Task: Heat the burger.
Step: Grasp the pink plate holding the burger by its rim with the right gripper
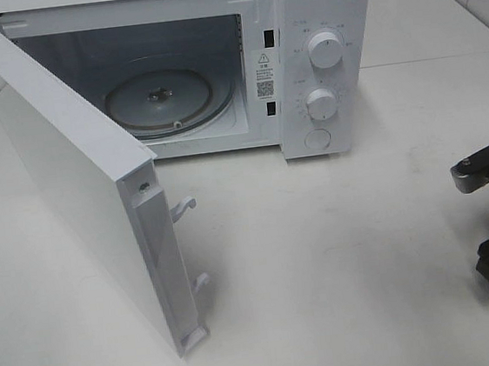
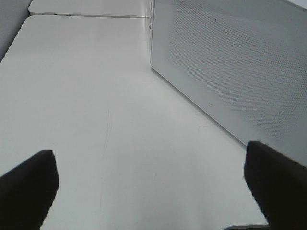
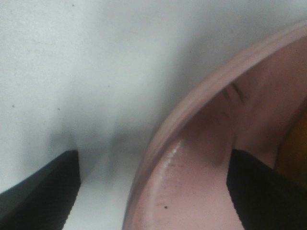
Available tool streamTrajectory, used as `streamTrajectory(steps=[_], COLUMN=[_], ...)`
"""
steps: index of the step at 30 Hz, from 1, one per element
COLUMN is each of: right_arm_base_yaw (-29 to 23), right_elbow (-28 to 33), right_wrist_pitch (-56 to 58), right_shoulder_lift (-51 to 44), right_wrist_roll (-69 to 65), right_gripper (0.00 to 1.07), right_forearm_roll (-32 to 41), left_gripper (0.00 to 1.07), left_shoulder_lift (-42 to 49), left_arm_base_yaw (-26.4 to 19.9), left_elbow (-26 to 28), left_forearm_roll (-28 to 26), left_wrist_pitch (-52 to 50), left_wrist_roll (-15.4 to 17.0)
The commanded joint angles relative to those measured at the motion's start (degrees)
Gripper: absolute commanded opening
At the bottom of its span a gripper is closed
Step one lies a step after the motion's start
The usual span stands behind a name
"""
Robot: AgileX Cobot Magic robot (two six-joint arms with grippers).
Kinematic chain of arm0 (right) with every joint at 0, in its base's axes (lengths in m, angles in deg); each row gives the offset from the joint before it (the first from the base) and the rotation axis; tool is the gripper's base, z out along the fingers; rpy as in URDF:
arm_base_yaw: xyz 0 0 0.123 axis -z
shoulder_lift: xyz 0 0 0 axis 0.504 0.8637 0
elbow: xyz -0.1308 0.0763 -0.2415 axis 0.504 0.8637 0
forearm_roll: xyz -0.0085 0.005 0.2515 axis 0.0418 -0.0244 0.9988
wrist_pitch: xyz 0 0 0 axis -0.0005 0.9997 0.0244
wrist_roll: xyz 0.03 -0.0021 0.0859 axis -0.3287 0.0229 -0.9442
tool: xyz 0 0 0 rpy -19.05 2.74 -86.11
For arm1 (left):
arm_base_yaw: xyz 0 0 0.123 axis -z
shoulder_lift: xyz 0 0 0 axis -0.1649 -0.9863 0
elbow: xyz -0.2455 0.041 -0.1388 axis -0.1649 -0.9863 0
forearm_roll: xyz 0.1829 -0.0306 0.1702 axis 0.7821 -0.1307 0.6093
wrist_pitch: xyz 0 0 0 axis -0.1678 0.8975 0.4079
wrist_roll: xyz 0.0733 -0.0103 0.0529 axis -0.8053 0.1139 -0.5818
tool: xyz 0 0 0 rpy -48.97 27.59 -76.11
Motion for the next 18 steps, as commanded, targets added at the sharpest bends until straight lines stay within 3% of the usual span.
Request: streamTrajectory(steps=[1, 6, 7, 8, 10, 11, 12, 13, 15, 16, 17, 18], right_arm_base_yaw=[0.29, 0.29, 0.29, 0.29, 0.29, 0.29, 0.29, 0.29, 0.29, 0.29, 0.29, 0.29], right_elbow=[0.11, 0.17, 0.17, 0.17, 0.17, 0.17, 0.17, 0.17, 0.17, 0.17, 0.17, 0.06], right_wrist_pitch=[-1.15, -1.20, -0.52, -0.52, -0.11, -0.11, -0.06, -0.06, 0.00, 0.00, 0.00, 0.00], right_shoulder_lift=[2.58, 2.86, 2.86, 2.86, 2.86, 2.86, 2.86, 2.86, 2.86, 2.86, 2.86, 2.86], right_wrist_roll=[0.00, -2.69, -3.90, -3.90, -4.98, -4.98, -5.04, -5.04, -5.10, -5.10, -5.10, -5.10], right_gripper=[0.80, 0.70, 0.61, 0.61, 0.44, 0.44, 0.31, 0.31, 0.12, 0.12, 0.03, 0.00], right_forearm_roll=[-0.86, -1.66, -2.12, -2.12, -2.18, -2.18, -2.18, -2.18, -2.18, -2.18, -2.12, -2.12], left_gripper=[0.98, 0.98, 0.98, 0.98, 0.98, 0.98, 0.98, 0.98, 0.98, 0.98, 0.98, 0.98], left_shoulder_lift=[0.97, 0.97, 0.97, 0.97, 0.97, 0.97, 0.97, 0.97, 0.97, 0.97, 0.97, 0.97], left_arm_base_yaw=[-0.11, -0.11, -0.11, -0.11, -0.11, -0.11, -0.11, -0.11, -0.11, -0.11, -0.11, -0.11], left_elbow=[0.00, 0.00, 0.00, 0.00, 0.00, 0.00, 0.00, 0.00, 0.00, 0.00, 0.00, 0.00], left_forearm_roll=[-0.29, -0.29, -0.29, -0.29, -0.29, -0.29, -0.29, -0.29, -0.29, -0.29, -0.29, -0.29], left_wrist_pitch=[-0.46, -0.46, -0.46, -0.46, -0.46, -0.46, -0.46, -0.46, -0.46, -0.46, -0.46, -0.46], left_wrist_roll=[0.06, 0.06, 0.06, 0.06, 0.06, 0.06, 0.06, 0.06, 0.06, 0.06, 0.06, 0.06])
